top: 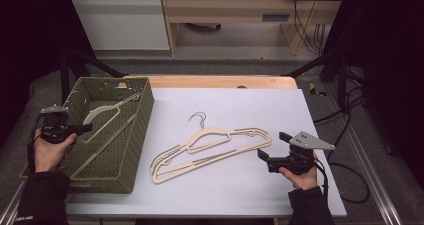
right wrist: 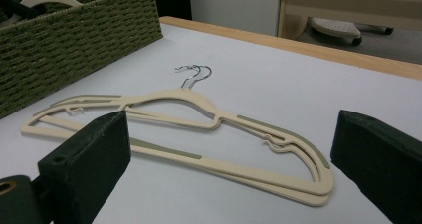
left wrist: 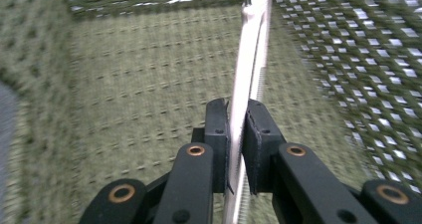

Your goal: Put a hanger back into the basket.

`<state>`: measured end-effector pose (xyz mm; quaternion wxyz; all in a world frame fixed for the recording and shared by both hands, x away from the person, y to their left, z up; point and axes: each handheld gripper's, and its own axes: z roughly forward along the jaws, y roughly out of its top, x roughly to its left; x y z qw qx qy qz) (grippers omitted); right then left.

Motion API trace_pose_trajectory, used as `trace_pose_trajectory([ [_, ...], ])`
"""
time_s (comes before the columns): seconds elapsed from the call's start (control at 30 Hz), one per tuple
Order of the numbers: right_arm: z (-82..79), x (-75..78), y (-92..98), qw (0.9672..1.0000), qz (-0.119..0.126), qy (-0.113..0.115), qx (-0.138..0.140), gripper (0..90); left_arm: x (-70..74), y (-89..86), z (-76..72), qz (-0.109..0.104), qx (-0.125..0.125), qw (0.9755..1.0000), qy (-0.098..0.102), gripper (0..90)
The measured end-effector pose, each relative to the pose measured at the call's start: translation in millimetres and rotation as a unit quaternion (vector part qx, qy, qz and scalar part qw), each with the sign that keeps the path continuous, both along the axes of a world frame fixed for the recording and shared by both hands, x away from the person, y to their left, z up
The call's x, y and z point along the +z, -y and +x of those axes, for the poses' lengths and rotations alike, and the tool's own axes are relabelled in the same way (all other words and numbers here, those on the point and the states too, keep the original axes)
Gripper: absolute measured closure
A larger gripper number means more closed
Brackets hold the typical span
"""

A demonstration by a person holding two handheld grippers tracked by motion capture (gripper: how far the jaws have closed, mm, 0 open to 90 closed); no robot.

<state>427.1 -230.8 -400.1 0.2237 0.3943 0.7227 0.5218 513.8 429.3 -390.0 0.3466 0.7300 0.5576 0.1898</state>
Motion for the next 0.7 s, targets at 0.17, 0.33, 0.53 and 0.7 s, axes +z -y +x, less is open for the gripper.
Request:
trace_pose_trajectory([
  [0.17,0.2,-0.1,-0.7,1.0,0.001,-0.001,0.001,3.0,-4.0,-3.2,3.7,0.024,0.035,0.9988,-0.023,74.1],
  [0.33,0.1,-0.1,-1.6,1.0,0.001,-0.002,0.002,3.0,-7.0,-3.3,5.4,0.028,0.048,0.9979,-0.032,69.8],
  [0.53,0.1,0.0,-1.7,1.0,-0.001,0.0,0.003,3.0,-10.7,-7.3,7.0,0.036,0.065,0.9958,-0.054,60.3],
  [0.7,0.1,-0.1,-2.1,1.0,0.0,0.0,0.002,3.1,-16.3,-7.5,9.7,0.048,0.074,0.9929,-0.08,56.3],
])
